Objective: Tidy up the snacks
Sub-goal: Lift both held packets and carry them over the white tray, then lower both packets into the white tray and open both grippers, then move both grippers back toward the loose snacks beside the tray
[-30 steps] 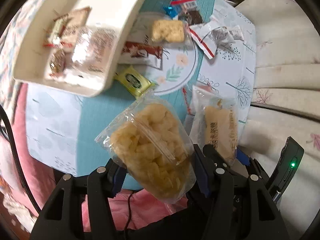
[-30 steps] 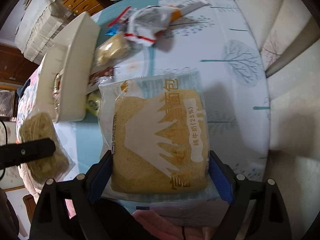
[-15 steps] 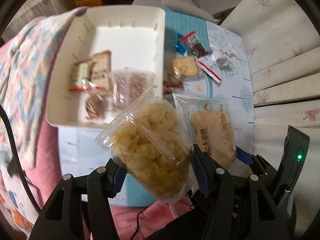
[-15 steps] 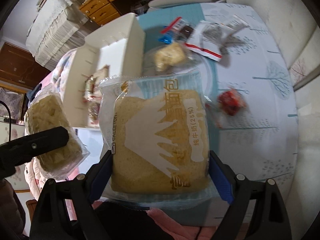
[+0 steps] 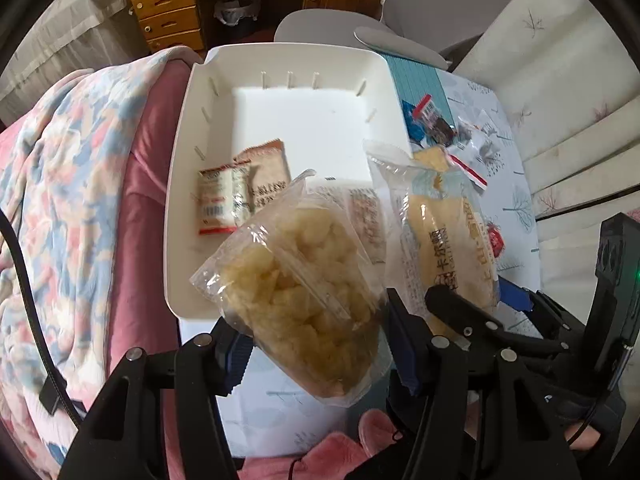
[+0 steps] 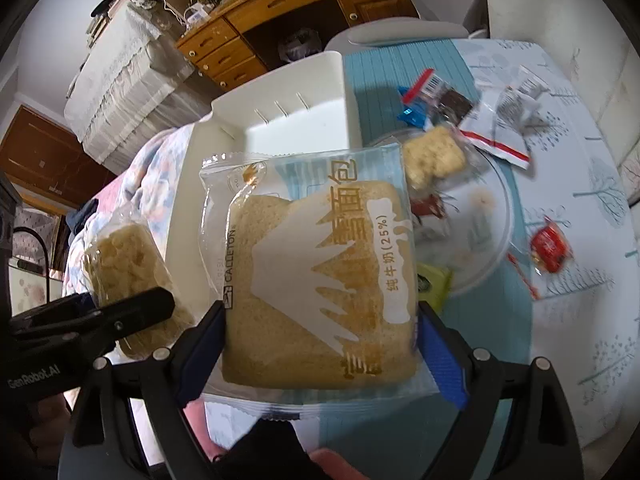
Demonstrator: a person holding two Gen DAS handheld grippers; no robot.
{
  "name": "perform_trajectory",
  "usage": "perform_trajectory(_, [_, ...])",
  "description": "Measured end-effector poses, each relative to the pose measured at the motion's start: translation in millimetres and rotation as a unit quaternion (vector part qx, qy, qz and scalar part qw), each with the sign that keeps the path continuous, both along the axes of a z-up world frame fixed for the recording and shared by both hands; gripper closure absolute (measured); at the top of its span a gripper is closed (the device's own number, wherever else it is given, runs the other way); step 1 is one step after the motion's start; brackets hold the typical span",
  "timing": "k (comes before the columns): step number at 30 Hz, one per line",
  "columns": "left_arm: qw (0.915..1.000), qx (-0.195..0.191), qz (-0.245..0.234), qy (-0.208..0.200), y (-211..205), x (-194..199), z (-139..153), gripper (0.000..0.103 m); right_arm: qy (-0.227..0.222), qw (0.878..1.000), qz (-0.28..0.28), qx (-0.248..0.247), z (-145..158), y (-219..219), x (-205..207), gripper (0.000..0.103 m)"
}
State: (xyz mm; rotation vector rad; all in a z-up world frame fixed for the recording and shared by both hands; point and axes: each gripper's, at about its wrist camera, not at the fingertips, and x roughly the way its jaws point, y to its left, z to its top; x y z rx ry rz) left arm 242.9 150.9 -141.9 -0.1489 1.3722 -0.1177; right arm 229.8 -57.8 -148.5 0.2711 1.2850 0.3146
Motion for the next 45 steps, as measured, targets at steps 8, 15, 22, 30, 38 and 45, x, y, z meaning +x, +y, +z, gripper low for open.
perform_trajectory(8, [0.9972, -0.019, -0.047, -0.055, 41, 9, -24, 0.045, -0.047, 0.999, -0.005, 0.019, -6, 23, 16, 0.012])
perform_trajectory(15, [0.995, 0.033, -0.044, -0.084, 50, 17, -35, 0.044, -0.086, 0.996, 0.013, -0.007, -8, 50, 33, 0.011])
perform_trajectory(22, [0.9916, 0.067, -0.029, -0.107, 53, 21, -38, 0.039, -0.11, 0.994, 0.024, -0.018, -18, 62, 47, 0.01])
perform_trajectory(30, [0.9928, 0.041, -0.02, -0.111, 56, 13, -32, 0.018, -0.104, 0.994, 0.004, -0.013, -19, 52, 49, 0.004])
perform_trajectory(38, [0.9942, 0.018, -0.02, -0.104, 42, -4, -25, 0.018, -0.127, 0.992, 0.002, -0.007, -5, 43, 33, 0.004])
perform_trajectory(45, [0.9928, -0.001, 0.022, -0.118, 33, -27, -11, 0.018, -0.147, 0.989, 0.006, -0.013, 12, 25, 15, 0.004])
